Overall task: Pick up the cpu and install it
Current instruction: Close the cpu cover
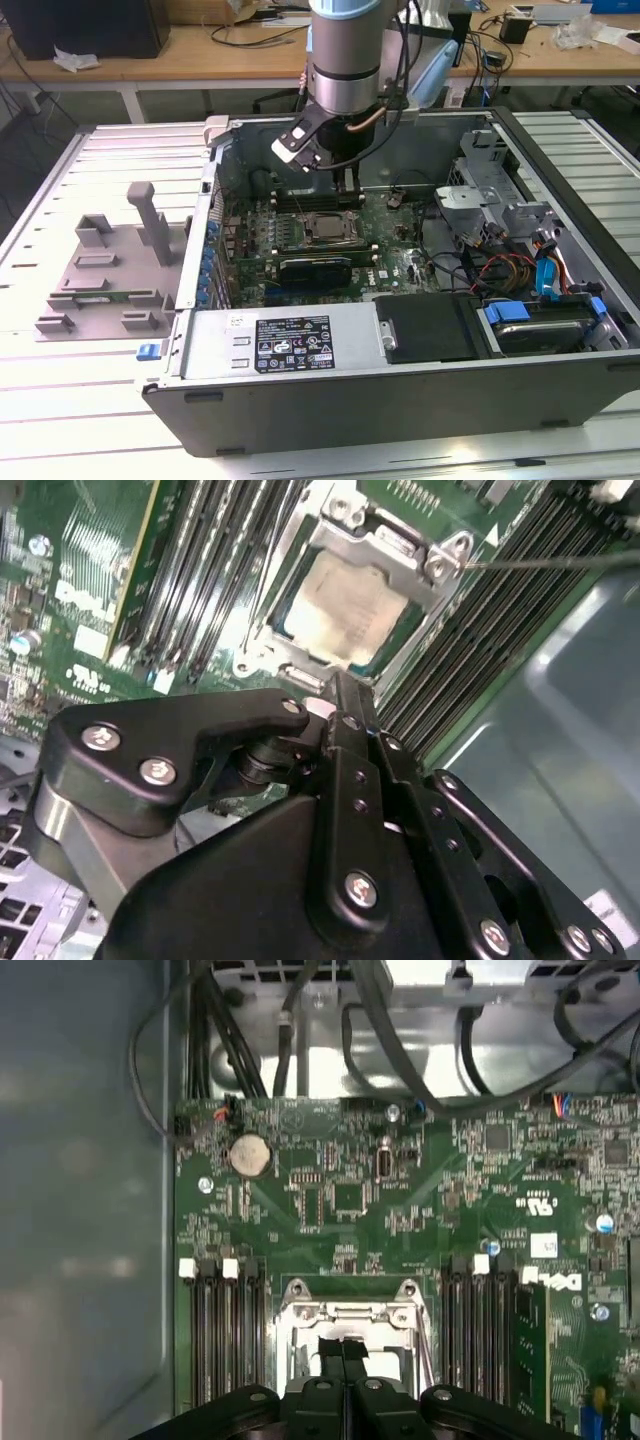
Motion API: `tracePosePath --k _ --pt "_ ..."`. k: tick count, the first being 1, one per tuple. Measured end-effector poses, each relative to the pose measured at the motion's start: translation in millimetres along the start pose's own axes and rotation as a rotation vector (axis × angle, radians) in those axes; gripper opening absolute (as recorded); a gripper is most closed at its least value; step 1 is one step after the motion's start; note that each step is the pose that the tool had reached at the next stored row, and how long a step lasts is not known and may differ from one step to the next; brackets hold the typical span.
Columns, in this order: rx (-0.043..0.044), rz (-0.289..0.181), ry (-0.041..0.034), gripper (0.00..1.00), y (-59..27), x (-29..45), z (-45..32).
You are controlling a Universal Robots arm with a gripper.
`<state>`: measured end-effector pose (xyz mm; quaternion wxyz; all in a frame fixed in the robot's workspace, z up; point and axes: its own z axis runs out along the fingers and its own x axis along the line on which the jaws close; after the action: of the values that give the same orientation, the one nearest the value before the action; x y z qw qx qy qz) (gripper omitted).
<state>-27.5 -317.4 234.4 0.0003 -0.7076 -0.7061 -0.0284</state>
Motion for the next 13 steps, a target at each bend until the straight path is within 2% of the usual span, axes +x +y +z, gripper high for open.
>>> tracePosePath --k 2,4,6,7,8,9,10,12,13 --pt "0.0000 0.000 -0.0014 0.11 -6.0 -0.1 2.1" --pt "0.0001 0.000 -0.0051 0.11 -8.5 -0.3 3.6" --pt "0.0006 -0.001 -0.0210 0.11 -8.5 -0.3 4.1" --pt "0.0018 -0.001 -0.0367 0.11 -8.5 -0.5 4.4" --pt "0.0046 -0.003 -0.0562 0.11 -8.6 -0.8 4.5" --pt "0.0071 -0.004 -0.0700 0.11 -8.6 -0.9 5.0" --pt "0.0081 -0.004 -0.0780 0.11 -9.2 -1.1 5.8" --pt "0.0086 -0.005 -0.0839 0.11 -10.5 -1.6 6.7" --pt "0.0092 -0.005 -0.0893 0.11 -11.8 -2.8 7.6"
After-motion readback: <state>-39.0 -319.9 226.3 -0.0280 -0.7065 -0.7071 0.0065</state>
